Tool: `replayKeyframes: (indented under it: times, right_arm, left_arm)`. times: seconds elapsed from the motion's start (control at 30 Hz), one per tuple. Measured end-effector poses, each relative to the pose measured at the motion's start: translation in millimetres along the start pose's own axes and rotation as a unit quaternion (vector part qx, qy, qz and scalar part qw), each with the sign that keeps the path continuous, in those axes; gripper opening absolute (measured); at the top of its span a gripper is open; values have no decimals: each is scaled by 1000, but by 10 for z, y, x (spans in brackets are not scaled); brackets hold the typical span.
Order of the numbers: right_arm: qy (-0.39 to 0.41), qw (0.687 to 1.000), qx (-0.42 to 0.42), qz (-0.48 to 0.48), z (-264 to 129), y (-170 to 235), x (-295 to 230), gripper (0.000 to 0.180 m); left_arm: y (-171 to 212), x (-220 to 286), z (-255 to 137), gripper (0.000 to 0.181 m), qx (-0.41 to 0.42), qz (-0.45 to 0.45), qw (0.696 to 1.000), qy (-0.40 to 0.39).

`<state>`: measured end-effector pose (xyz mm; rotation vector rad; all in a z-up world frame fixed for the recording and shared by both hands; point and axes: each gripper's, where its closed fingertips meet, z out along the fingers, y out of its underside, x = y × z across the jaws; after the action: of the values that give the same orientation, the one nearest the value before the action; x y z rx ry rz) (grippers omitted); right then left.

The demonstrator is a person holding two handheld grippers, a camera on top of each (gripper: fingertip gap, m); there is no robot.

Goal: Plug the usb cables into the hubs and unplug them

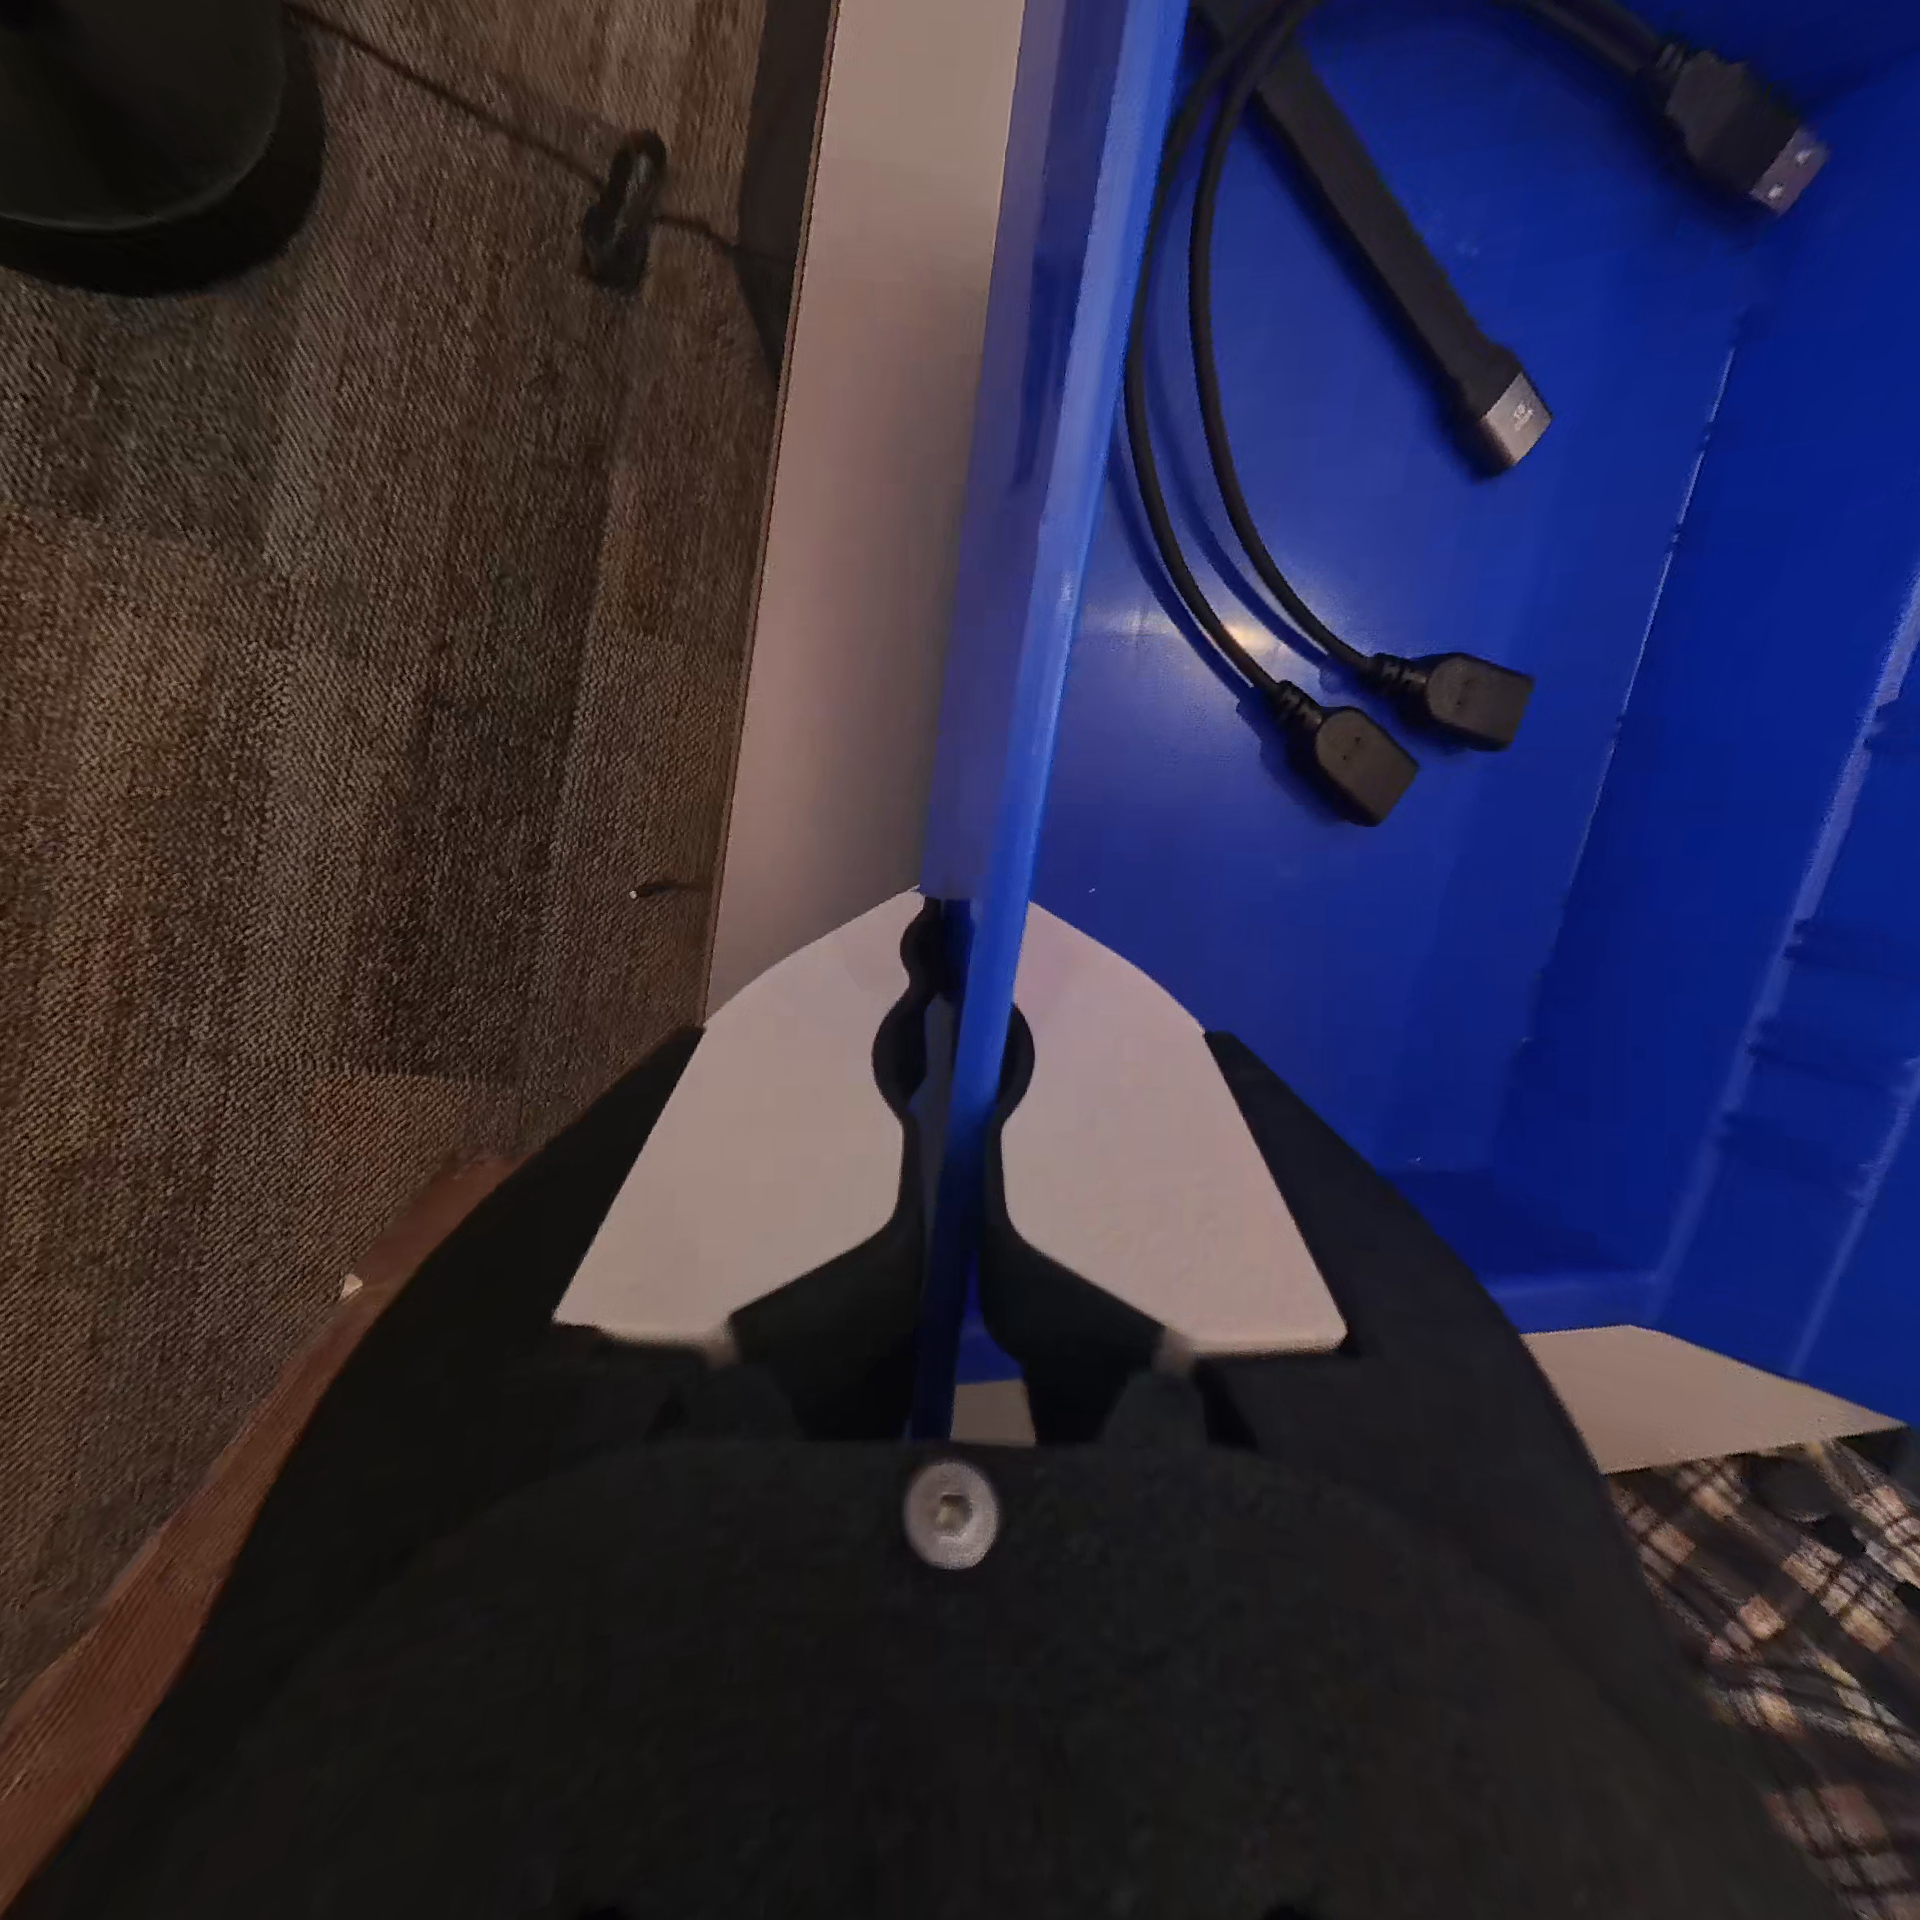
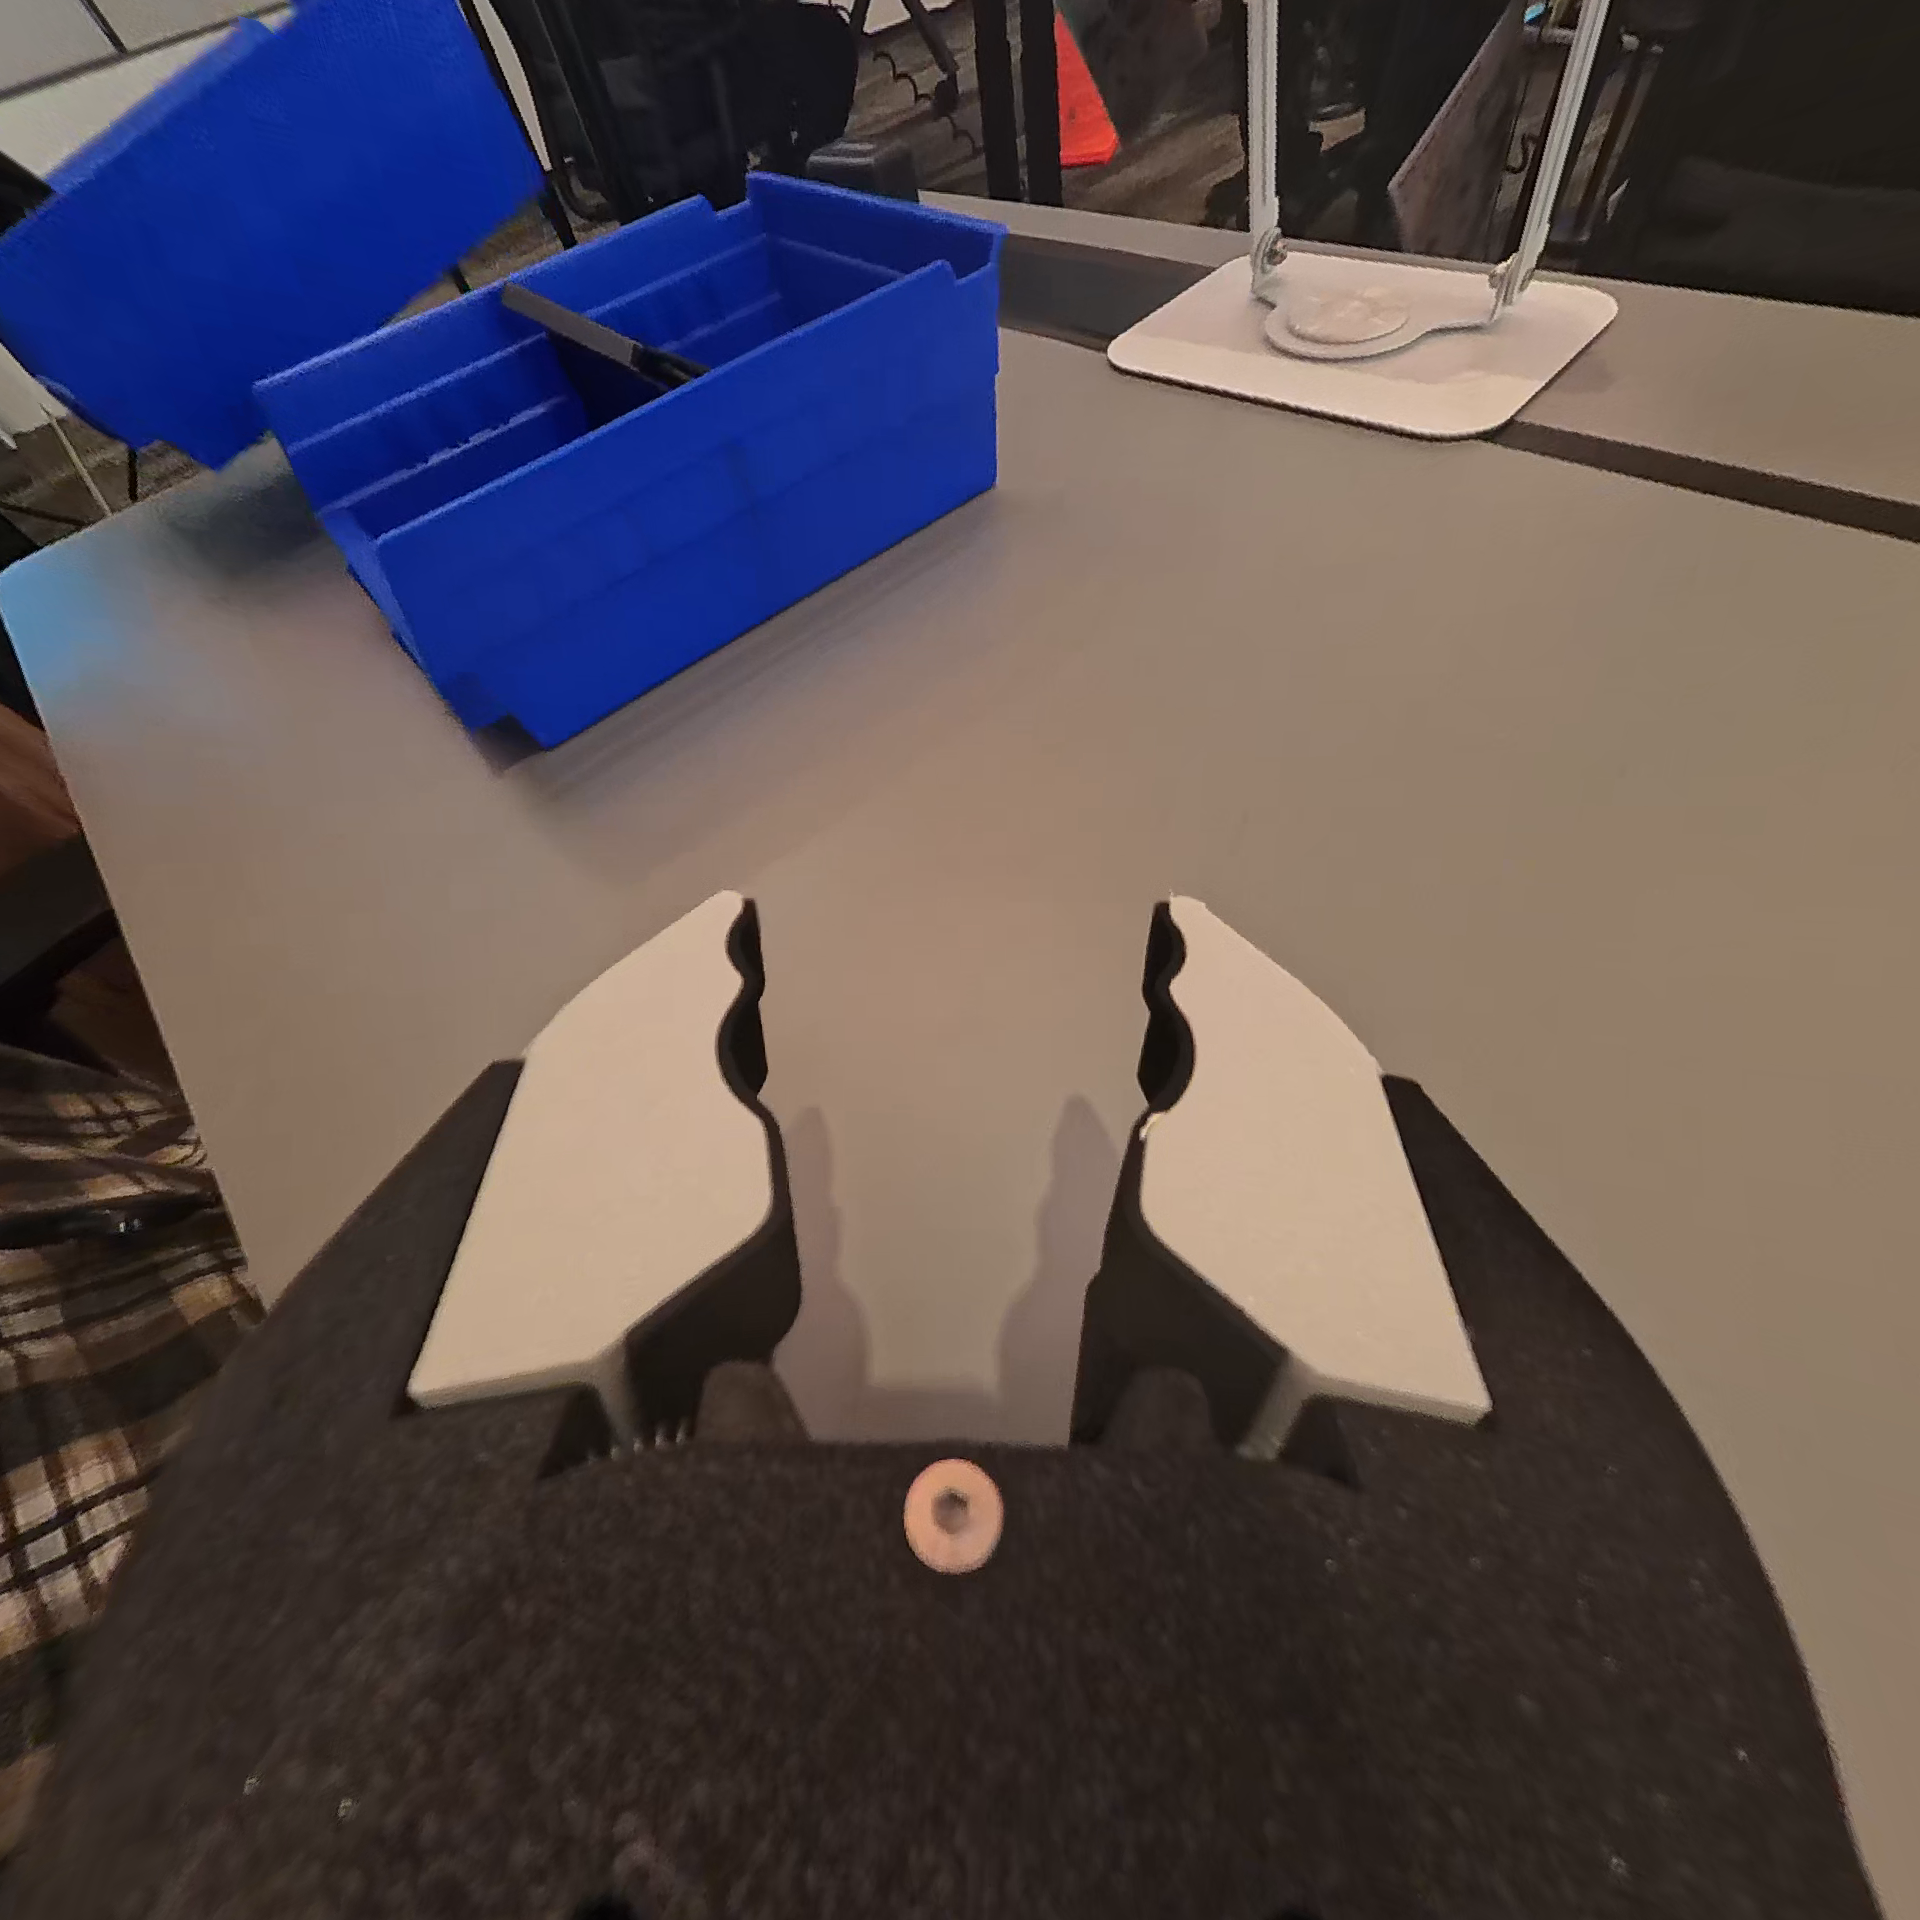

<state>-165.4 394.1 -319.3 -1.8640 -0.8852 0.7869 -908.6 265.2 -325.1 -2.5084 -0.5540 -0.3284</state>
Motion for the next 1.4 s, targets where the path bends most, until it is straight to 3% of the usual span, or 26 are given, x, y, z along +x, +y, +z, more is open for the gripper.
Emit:
replayKeyframes:
  times: [0.17, 0.33, 0.5, 0.63, 0.87, 1.03, 1.2, 1.4]
  right_arm:
    - [6, 1000, 3, 5, -134, -7, 8, 70]
    - [13, 1000, 19, 21, -294, -83, 30, 70]
    - [22, 999, 19, 26, -424, -98, -8, 71]
    - [27, 999, 27, 36, -547, -112, -22, 71]
    - [40, 997, 41, 46, -895, -158, -41, 67]
    - [64, 995, 55, 50, -1206, -161, 4, 69]
    - [79, 993, 59, 58, -1392, -85, 72, 68]
    - [90, 991, 59, 75, -1499, 40, 225, 68]
  left_arm:
    - [-242, 362, -333, 4, 9, 37, 999, -2]
    - [-642, 1153, -542, 5, 12, 114, 993, 10]
    - [-917, 2257, -435, 5, -7, 196, 980, 36]
    - [-911, 3304, -138, 5, -33, 268, 961, 62]
    - [-498, 5086, 419, 5, -79, 406, 905, 104]
    - [26, 5991, 939, 6, -116, 457, 872, 133]
    - [544, 6479, 1518, 6, -155, 472, 854, 156]
    - [1033, 6647, 2079, 6, -205, 479, 839, 159]
